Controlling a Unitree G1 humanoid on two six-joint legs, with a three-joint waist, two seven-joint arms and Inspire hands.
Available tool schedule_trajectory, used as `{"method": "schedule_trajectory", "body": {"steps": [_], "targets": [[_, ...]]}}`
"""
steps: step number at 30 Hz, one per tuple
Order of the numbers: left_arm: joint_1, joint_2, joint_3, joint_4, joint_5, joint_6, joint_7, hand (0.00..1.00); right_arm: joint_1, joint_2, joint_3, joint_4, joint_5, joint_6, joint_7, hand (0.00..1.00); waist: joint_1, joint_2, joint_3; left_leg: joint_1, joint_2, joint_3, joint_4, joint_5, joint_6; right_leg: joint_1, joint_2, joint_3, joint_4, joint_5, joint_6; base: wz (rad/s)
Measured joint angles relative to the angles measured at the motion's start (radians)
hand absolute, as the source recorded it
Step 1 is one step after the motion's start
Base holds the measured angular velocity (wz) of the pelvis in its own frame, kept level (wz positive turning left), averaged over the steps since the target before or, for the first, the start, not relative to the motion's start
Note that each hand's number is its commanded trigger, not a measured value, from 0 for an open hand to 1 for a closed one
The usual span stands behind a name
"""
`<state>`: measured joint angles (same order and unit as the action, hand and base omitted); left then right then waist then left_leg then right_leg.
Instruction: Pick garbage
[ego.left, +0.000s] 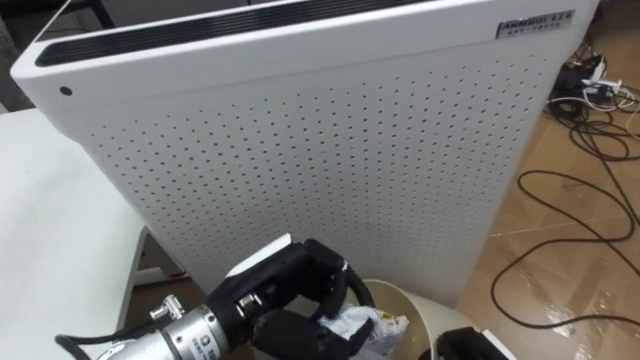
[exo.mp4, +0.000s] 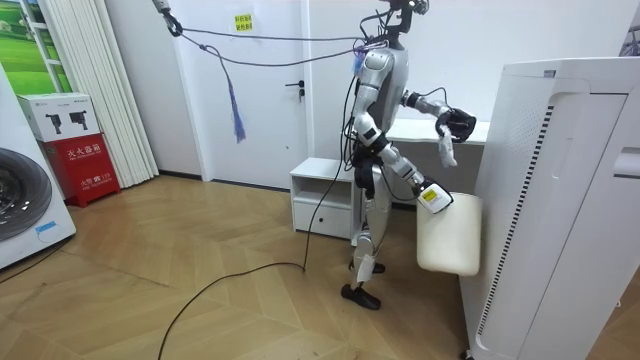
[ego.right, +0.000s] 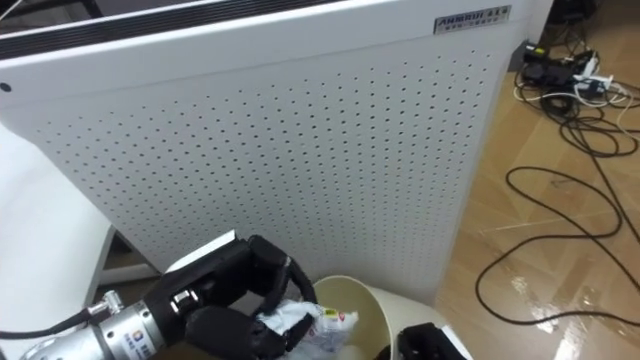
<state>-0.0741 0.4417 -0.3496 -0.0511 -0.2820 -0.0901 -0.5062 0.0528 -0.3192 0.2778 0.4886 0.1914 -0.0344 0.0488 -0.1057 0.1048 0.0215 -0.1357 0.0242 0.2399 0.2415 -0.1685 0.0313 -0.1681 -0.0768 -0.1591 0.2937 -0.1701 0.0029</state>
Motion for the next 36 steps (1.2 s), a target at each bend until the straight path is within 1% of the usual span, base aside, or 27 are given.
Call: {"method": "schedule_trajectory", "body": {"steps": [3, 5, 7, 9, 14, 18, 22, 27, 36], "targets": [[-0.014, -0.006, -0.019, 0.014, -0.002, -0.001, 0.001, 0.0, 0.0, 0.001, 0.026, 0.003, 0.006, 0.0, -0.001, 1.0, 0.0, -0.007, 0.001, 0.0, 0.001, 0.002, -0.001, 0.0, 0.0, -0.001, 0.008, 0.004, -0.002, 0.001, -0.002, -0.03], [-0.018, -0.015, -0.036, 0.014, -0.004, -0.003, 0.001, 0.0, 0.0, 0.002, 0.044, 0.012, 0.007, -0.008, 0.001, 1.0, 0.002, -0.012, 0.0038, 0.0, 0.001, 0.002, -0.001, 0.0, 0.0, -0.001, 0.008, 0.004, -0.002, 0.001, -0.002, 0.0], [-0.018, -0.031, -0.055, 0.014, -0.015, -0.004, 0.001, 0.0, 0.0, 0.004, 0.057, 0.016, 0.007, -0.011, 0.018, 1.0, 0.003, -0.016, 0.0062, -0.003, 0.001, 0.003, -0.002, 0.0, 0.0, -0.005, 0.008, 0.005, -0.003, 0.001, -0.002, 0.0], [-0.018, -0.036, -0.061, 0.014, -0.021, -0.006, 0.001, 0.0, 0.0, 0.004, 0.064, 0.017, 0.007, -0.016, 0.02, 1.0, 0.002, -0.017, 0.0056, -0.01, 0.001, 0.003, -0.001, 0.0, 0.0, -0.012, 0.008, 0.005, -0.002, 0.001, -0.002, 0.0], [-0.018, -0.036, -0.071, 0.014, -0.023, -0.007, 0.001, 0.0, 0.001, 0.003, 0.079, 0.019, 0.007, -0.017, 0.023, 1.0, 0.002, -0.018, 0.0052, -0.013, 0.001, 0.004, -0.001, 0.0, 0.0, -0.016, 0.008, 0.004, -0.002, 0.002, -0.002, 0.0], [-0.018, -0.035, -0.073, 0.016, -0.062, -0.008, 0.001, 0.0, 0.0, 0.001, 0.078, 0.022, 0.007, -0.019, 0.037, 1.0, 0.001, -0.018, 0.005, -0.013, 0.001, 0.004, -0.001, 0.0, 0.0, -0.017, 0.008, 0.004, -0.001, 0.002, -0.002, 0.0], [-0.018, -0.034, -0.084, 0.016, -0.064, -0.024, 0.001, 0.0, 0.0, 0.002, 0.079, 0.022, 0.007, -0.02, 0.05, 1.0, 0.002, -0.017, 0.0047, -0.011, 0.001, 0.003, 0.001, 0.0, 0.0, -0.015, 0.007, 0.003, 0.002, 0.002, -0.003, 0.0], [-0.018, -0.034, -0.095, 0.016, -0.064, -0.025, 0.001, 0.0, 0.0, 0.002, 0.081, 0.022, 0.007, -0.02, 0.067, 1.0, 0.002, -0.017, 0.0043, -0.01, 0.004, 0.003, 0.012, 0.0, 0.0, -0.009, 0.008, 0.003, 0.004, 0.004, -0.005, 0.0], [-0.018, -0.035, -0.096, 0.016, -0.078, -0.025, -0.001, 0.0, 0.0, 0.003, 0.084, 0.022, 0.007, -0.02, 0.077, 1.0, 0.005, -0.018, 0.0042, -0.011, 0.011, 0.004, 0.024, 0.0, 0.0, -0.007, 0.012, 0.002, 0.001, 0.007, -0.008, 0.0]]}}
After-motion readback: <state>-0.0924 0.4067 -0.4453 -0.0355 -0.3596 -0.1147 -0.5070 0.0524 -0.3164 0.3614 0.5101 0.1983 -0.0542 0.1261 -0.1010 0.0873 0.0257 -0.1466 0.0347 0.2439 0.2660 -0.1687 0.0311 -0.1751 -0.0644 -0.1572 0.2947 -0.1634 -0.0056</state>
